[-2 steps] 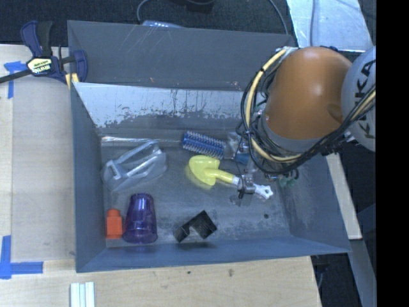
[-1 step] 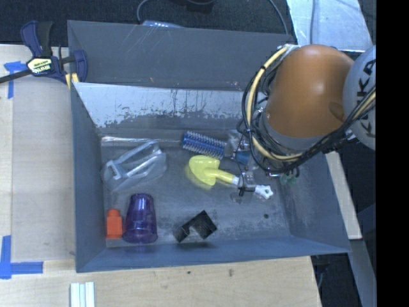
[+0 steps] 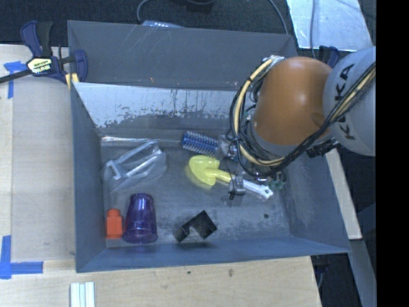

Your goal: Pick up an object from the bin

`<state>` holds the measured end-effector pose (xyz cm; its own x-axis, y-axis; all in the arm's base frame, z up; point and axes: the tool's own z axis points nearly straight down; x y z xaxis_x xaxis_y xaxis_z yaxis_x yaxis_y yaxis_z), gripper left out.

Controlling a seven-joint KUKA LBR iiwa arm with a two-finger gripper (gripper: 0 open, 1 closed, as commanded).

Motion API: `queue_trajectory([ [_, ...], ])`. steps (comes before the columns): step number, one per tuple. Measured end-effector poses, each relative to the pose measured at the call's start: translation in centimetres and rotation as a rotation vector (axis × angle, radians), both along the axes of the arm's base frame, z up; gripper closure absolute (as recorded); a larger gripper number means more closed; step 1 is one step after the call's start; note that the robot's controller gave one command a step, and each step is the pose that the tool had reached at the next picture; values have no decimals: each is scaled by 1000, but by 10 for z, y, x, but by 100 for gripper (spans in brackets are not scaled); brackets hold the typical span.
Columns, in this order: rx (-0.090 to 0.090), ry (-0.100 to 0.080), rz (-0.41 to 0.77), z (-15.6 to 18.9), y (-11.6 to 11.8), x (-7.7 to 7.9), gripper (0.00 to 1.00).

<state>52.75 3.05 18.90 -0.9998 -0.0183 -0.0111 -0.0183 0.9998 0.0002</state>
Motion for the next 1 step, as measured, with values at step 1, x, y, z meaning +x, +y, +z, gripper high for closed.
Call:
queue_trajectory([
  [1,0,4,-21,-59,2,3,0],
])
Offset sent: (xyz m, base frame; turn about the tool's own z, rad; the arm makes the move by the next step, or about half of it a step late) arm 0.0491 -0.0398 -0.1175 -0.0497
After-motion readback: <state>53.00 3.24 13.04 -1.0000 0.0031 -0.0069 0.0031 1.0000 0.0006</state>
